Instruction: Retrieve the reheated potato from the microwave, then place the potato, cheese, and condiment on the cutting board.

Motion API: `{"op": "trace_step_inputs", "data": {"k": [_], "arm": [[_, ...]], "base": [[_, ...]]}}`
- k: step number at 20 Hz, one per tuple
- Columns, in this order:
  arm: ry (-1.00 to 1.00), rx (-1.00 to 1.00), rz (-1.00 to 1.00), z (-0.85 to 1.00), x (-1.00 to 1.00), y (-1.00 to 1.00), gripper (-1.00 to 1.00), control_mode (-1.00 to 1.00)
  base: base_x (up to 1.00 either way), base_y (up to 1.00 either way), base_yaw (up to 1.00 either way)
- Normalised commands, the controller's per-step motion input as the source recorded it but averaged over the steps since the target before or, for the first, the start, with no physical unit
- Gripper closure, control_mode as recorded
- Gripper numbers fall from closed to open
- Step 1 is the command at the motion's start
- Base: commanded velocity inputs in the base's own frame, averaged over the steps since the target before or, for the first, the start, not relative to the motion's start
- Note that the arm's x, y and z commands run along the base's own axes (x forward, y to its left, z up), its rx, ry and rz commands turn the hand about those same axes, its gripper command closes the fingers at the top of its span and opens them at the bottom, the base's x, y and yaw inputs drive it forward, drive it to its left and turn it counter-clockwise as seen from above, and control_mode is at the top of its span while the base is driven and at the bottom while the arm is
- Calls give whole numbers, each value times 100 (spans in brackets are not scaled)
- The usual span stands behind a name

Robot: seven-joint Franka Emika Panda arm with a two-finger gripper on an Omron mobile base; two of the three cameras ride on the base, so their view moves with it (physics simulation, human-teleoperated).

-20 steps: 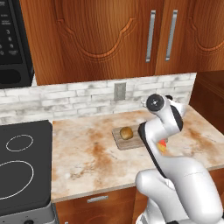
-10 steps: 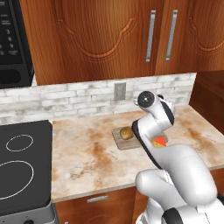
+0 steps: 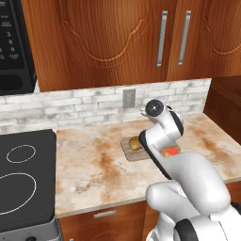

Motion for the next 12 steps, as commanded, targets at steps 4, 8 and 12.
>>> {"op": "trace_step_inputs", "data": {"k": [4, 8, 12], "arm": [[1, 4, 0, -17, 23, 4, 100, -100], [3, 0, 0, -20, 23, 1, 100, -100], [1, 0, 0, -12, 24, 0, 100, -100]], "base": [[0, 0, 0], [0, 0, 0], [0, 0, 0]]}}
